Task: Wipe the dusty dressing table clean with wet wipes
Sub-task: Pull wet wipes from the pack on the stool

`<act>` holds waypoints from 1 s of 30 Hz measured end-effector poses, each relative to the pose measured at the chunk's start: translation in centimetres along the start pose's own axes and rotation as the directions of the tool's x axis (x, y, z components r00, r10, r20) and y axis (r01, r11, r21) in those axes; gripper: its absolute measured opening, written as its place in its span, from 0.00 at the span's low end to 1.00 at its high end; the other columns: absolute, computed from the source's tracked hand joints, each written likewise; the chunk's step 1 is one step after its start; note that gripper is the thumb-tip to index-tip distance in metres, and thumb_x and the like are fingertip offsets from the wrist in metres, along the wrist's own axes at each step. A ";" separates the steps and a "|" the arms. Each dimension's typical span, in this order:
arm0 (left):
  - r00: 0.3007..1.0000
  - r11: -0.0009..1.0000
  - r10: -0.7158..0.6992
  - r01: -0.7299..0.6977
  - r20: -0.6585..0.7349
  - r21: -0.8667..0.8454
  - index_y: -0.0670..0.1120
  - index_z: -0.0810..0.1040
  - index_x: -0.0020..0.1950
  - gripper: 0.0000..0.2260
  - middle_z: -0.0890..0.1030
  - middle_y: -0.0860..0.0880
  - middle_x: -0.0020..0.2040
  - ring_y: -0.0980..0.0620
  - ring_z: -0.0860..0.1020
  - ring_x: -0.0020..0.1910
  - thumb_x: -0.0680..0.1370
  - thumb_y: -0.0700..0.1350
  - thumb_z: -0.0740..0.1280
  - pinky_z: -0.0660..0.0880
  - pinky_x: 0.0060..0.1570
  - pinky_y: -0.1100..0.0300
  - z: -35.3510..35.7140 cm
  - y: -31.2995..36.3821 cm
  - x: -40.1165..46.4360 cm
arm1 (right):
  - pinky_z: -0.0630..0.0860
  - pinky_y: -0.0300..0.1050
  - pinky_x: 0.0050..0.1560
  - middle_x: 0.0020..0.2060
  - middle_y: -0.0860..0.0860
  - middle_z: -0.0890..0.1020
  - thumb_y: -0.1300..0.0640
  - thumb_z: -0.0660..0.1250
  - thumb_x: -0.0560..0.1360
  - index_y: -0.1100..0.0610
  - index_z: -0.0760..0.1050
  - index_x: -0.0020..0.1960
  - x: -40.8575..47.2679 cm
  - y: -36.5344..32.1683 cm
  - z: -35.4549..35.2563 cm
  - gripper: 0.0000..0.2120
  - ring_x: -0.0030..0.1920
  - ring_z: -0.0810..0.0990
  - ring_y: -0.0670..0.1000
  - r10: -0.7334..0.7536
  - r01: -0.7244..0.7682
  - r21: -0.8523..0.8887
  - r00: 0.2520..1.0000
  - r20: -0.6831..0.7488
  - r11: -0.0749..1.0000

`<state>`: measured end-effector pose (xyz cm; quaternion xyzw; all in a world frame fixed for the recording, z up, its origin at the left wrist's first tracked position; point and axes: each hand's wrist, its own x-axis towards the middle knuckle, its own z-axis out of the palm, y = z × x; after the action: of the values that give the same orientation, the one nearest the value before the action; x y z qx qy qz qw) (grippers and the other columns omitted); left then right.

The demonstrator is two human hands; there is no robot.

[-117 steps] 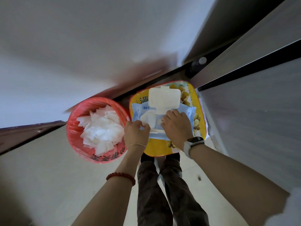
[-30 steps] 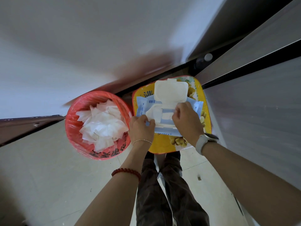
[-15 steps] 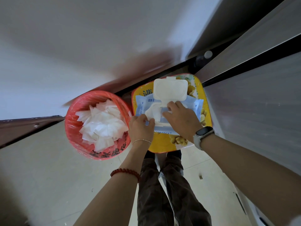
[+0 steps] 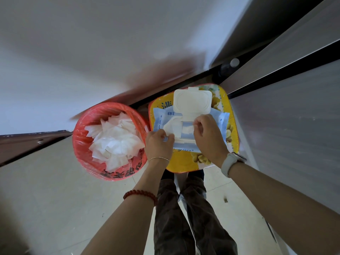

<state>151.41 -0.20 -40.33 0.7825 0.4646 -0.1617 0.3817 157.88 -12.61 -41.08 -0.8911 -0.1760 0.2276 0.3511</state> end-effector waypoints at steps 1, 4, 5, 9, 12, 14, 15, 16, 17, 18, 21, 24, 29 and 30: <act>1.000 1.000 -0.008 0.008 0.001 -0.002 0.40 0.75 0.40 0.09 0.69 0.45 0.44 0.40 0.73 0.49 0.74 0.45 0.66 0.69 0.46 0.54 -0.1 0.0 0.0 | 0.72 0.49 0.46 0.45 0.59 0.73 0.68 0.61 0.74 0.65 0.71 0.48 -0.3 -0.1 -0.1 0.03 0.46 0.72 0.55 -0.020 0.020 0.006 1.000 0.022 1.000; 1.000 0.999 -0.015 0.014 -0.005 -0.029 0.40 0.77 0.42 0.08 0.71 0.45 0.45 0.41 0.74 0.49 0.73 0.45 0.66 0.70 0.49 0.53 -0.2 0.1 0.0 | 0.77 0.53 0.44 0.49 0.62 0.75 0.67 0.65 0.72 0.65 0.73 0.54 -1.0 0.2 -0.1 0.11 0.50 0.75 0.61 -0.129 0.144 -0.176 0.987 0.098 0.974; 1.000 0.999 -0.010 0.010 -0.009 -0.033 0.40 0.77 0.43 0.08 0.71 0.46 0.45 0.42 0.74 0.49 0.73 0.45 0.66 0.71 0.49 0.53 -0.4 0.2 -0.1 | 0.78 0.53 0.43 0.49 0.62 0.75 0.66 0.65 0.72 0.65 0.73 0.54 -0.9 0.4 0.2 0.11 0.49 0.75 0.61 -0.148 0.165 -0.213 0.985 0.093 0.963; 0.999 0.999 0.033 -0.034 -0.024 -0.033 0.44 0.69 0.33 0.10 0.70 0.46 0.41 0.45 0.71 0.42 0.73 0.43 0.66 0.67 0.42 0.57 -0.5 0.8 -0.5 | 0.77 0.56 0.39 0.43 0.62 0.75 0.67 0.63 0.72 0.66 0.74 0.43 0.1 -0.2 0.8 0.02 0.45 0.74 0.60 -0.076 0.076 -0.128 0.997 0.003 0.989; 1.000 0.996 -0.028 0.028 0.001 -0.084 0.48 0.66 0.30 0.13 0.74 0.44 0.40 0.45 0.72 0.40 0.72 0.43 0.66 0.66 0.40 0.58 -0.4 0.8 -0.2 | 0.73 0.49 0.40 0.41 0.61 0.76 0.64 0.58 0.70 0.62 0.72 0.41 -1.2 0.5 0.6 0.04 0.43 0.72 0.58 -0.256 0.268 -0.183 0.962 0.092 0.946; 0.999 0.996 -0.042 0.043 0.027 -0.073 0.48 0.65 0.29 0.15 0.74 0.44 0.38 0.45 0.71 0.38 0.72 0.43 0.66 0.65 0.37 0.58 -0.4 0.5 -0.4 | 0.71 0.49 0.43 0.43 0.59 0.78 0.62 0.57 0.71 0.59 0.69 0.44 -2.1 1.5 0.3 0.04 0.45 0.72 0.57 -0.371 0.415 -0.266 0.907 0.199 0.870; 0.999 0.997 -0.039 0.041 0.036 -0.059 0.48 0.64 0.28 0.15 0.73 0.44 0.36 0.46 0.71 0.37 0.72 0.43 0.66 0.64 0.35 0.58 -0.3 0.3 -0.5 | 0.72 0.50 0.44 0.44 0.59 0.78 0.62 0.57 0.73 0.58 0.70 0.44 -2.3 2.0 0.2 0.04 0.46 0.73 0.57 -0.412 0.468 -0.311 0.882 0.229 0.827; 0.999 0.998 -0.039 0.041 0.037 -0.052 0.47 0.64 0.28 0.15 0.72 0.45 0.35 0.46 0.70 0.36 0.73 0.43 0.66 0.64 0.34 0.58 -0.3 0.3 -0.7 | 0.72 0.50 0.45 0.45 0.59 0.79 0.61 0.57 0.74 0.59 0.71 0.44 -2.5 2.1 -0.1 0.05 0.47 0.72 0.56 -0.432 0.490 -0.331 0.871 0.235 0.807; 0.998 0.998 -0.046 0.048 0.035 -0.051 0.47 0.64 0.29 0.15 0.71 0.46 0.33 0.46 0.70 0.36 0.73 0.43 0.66 0.63 0.32 0.58 -0.3 0.2 -0.9 | 0.71 0.49 0.46 0.44 0.59 0.79 0.61 0.57 0.75 0.61 0.73 0.42 -2.6 2.1 -0.2 0.08 0.47 0.71 0.55 -0.454 0.503 -0.329 0.864 0.220 0.799; 0.998 0.997 -0.054 0.055 0.034 -0.054 0.47 0.64 0.29 0.15 0.70 0.48 0.31 0.47 0.70 0.36 0.73 0.43 0.66 0.63 0.32 0.59 -0.4 0.2 -1.0 | 0.70 0.48 0.47 0.41 0.59 0.79 0.61 0.57 0.75 0.63 0.74 0.40 -2.6 1.8 -0.4 0.10 0.46 0.70 0.55 -0.449 0.488 -0.323 0.873 0.192 0.811; 0.998 0.997 -0.057 0.059 0.037 -0.058 0.48 0.65 0.29 0.15 0.69 0.53 0.29 0.48 0.70 0.36 0.73 0.43 0.66 0.63 0.33 0.59 -0.7 0.2 -1.1 | 0.68 0.50 0.45 0.37 0.59 0.78 0.59 0.56 0.77 0.65 0.74 0.41 -2.1 -0.2 -0.5 0.12 0.44 0.70 0.56 -0.154 0.168 -0.204 0.984 0.084 0.964; 0.998 0.997 -0.044 0.047 0.039 -0.066 0.47 0.67 0.30 0.13 0.69 0.54 0.29 0.48 0.71 0.36 0.73 0.42 0.66 0.63 0.33 0.59 -0.8 0.3 -1.1 | 0.69 0.49 0.45 0.41 0.59 0.78 0.60 0.59 0.78 0.64 0.74 0.45 -1.0 -0.9 0.1 0.09 0.48 0.71 0.57 0.010 0.013 -0.199 0.993 0.116 0.980; 0.997 0.995 -0.062 0.065 0.042 -0.080 0.49 0.67 0.30 0.13 0.70 0.55 0.31 0.48 0.72 0.38 0.73 0.43 0.66 0.64 0.39 0.61 -0.7 0.3 -1.2 | 0.73 0.50 0.41 0.38 0.60 0.77 0.66 0.66 0.72 0.64 0.74 0.40 -0.4 -1.2 0.3 0.03 0.42 0.74 0.59 0.021 0.069 -0.364 0.971 0.238 0.929; 0.997 0.995 -0.062 0.066 0.044 -0.078 0.50 0.67 0.30 0.14 0.70 0.55 0.31 0.48 0.72 0.38 0.73 0.43 0.66 0.64 0.39 0.61 -0.7 0.2 -1.2 | 0.73 0.47 0.35 0.33 0.59 0.76 0.67 0.72 0.66 0.63 0.73 0.36 -0.4 -1.1 0.5 0.07 0.36 0.75 0.58 0.038 0.072 -0.406 0.966 0.256 0.911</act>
<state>150.95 -0.44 -39.06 0.7478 0.4874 -0.1715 0.4168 157.09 -11.81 -40.55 -0.9062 -0.2718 0.2962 0.1313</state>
